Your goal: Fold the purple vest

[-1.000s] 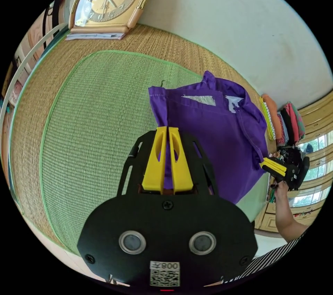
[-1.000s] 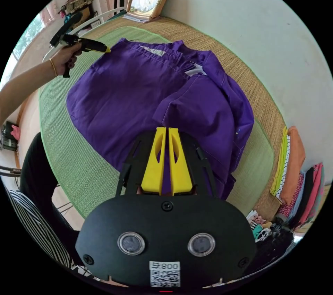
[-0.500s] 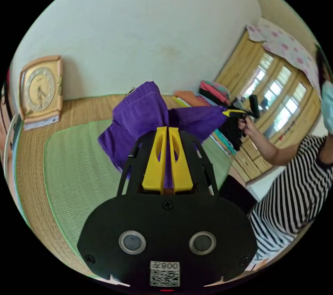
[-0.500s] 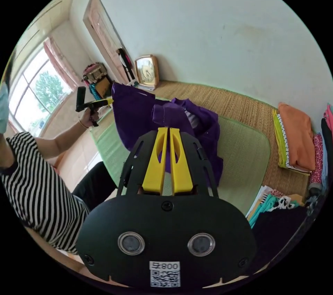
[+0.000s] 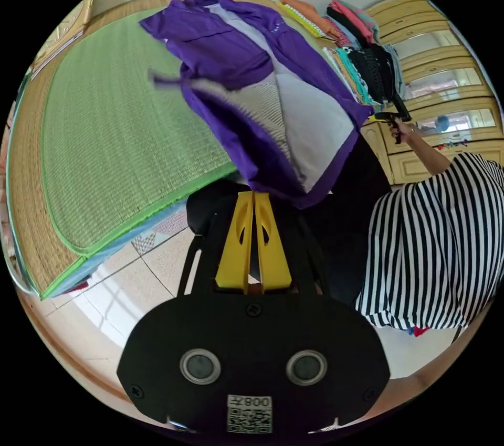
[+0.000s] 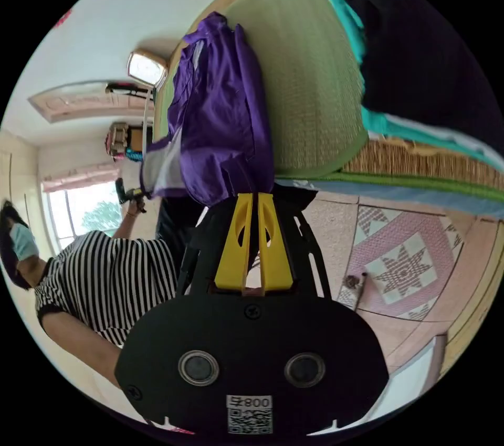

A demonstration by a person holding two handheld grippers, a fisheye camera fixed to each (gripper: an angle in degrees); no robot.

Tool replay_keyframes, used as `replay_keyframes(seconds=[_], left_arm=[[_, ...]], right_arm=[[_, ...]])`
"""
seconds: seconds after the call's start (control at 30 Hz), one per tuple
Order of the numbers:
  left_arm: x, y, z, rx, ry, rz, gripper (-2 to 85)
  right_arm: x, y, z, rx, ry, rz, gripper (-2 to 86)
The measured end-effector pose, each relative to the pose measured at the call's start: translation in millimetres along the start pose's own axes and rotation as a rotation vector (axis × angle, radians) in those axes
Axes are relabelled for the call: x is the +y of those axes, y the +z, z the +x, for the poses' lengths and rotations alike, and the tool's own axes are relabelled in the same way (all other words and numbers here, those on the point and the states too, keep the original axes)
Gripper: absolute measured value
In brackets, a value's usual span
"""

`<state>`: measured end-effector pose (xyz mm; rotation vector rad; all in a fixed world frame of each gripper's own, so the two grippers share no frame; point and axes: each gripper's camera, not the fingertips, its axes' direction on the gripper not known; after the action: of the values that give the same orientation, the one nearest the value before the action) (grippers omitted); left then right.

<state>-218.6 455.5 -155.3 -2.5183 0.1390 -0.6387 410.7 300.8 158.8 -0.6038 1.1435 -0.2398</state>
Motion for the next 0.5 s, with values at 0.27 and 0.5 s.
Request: replay_keyframes(seconds=[0.27,0.5], left_arm=[[-8.0,17.9,33.5,0.141,0.167,0.032,0.1],[-12.4,24.7,45.7,0.210,0.249,0.087,0.2]], right_arm=[[-16.5,-18.6,17.4,0.019,0.101,-0.010,4.1],[3.2,-27.2,34.2,0.032,0.193,0.023,5.9]])
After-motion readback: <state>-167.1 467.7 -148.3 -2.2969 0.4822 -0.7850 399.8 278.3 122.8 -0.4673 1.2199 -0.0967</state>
